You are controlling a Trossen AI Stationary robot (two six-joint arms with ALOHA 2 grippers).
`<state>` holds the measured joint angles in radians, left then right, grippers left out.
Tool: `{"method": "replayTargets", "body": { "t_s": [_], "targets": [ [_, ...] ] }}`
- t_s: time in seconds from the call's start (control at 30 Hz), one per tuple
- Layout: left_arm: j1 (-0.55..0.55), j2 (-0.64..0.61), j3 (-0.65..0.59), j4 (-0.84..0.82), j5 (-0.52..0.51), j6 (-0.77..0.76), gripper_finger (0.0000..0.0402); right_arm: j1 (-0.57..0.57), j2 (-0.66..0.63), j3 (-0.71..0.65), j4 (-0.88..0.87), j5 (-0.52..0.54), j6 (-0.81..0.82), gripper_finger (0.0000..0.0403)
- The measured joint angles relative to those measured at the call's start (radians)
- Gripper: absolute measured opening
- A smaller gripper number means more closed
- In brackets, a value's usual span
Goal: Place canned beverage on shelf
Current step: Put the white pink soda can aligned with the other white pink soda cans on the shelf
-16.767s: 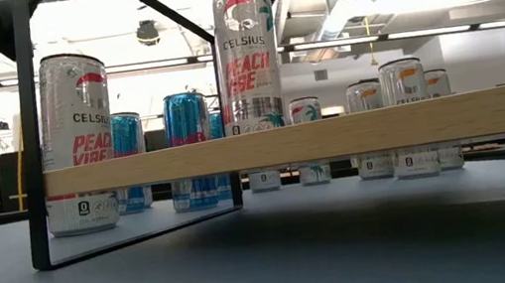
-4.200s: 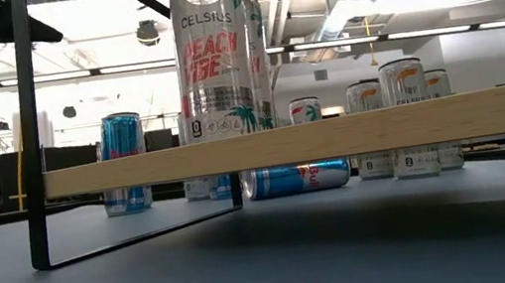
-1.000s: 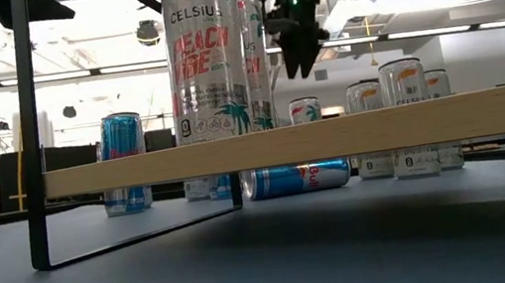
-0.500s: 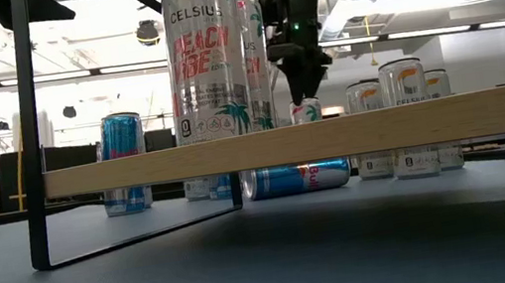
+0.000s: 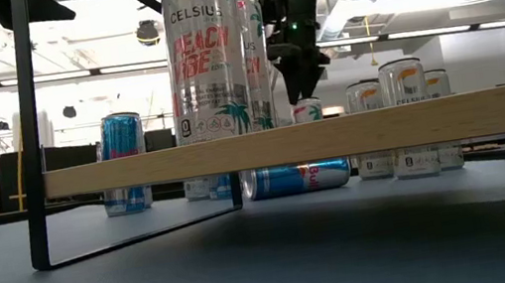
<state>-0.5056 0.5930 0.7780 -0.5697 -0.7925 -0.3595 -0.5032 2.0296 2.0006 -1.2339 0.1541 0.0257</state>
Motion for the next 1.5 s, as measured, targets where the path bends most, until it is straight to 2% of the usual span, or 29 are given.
{"method": "replayTargets", "body": {
  "t_s": [0.33,0.5,0.77,0.9,1.03,1.13,1.23,1.5],
  "targets": [
    [0.000,0.000,0.000,0.000,0.000,0.006,0.0348,0.026,-0.009,-0.001,-0.010,0.011,-0.025,0.0188],
    [0.000,0.000,0.000,0.000,-0.018,0.008,0.0348,0.040,-0.016,0.026,-0.026,0.059,-0.069,0.0181],
    [0.000,0.000,0.000,-0.001,-0.026,0.008,0.0348,0.032,-0.016,0.092,-0.143,0.065,-0.135,0.0183],
    [0.000,0.000,0.000,-0.020,-0.027,0.008,0.0348,0.020,-0.016,0.094,-0.198,0.068,-0.140,0.0215],
    [0.002,0.000,0.000,-0.031,-0.031,0.008,0.0348,0.014,-0.016,0.094,-0.172,0.078,-0.131,0.0288],
    [0.002,0.000,0.000,-0.043,-0.031,0.008,0.0348,0.010,-0.015,0.094,-0.160,0.031,-0.109,0.0349],
    [0.002,0.000,0.000,-0.048,-0.031,0.008,0.0348,0.010,-0.015,0.094,-0.164,0.024,-0.105,0.0390],
    [0.002,0.001,0.000,-0.048,-0.031,-0.001,0.0348,-0.005,-0.014,0.069,-0.119,0.009,-0.080,0.0382]
  ]
}}
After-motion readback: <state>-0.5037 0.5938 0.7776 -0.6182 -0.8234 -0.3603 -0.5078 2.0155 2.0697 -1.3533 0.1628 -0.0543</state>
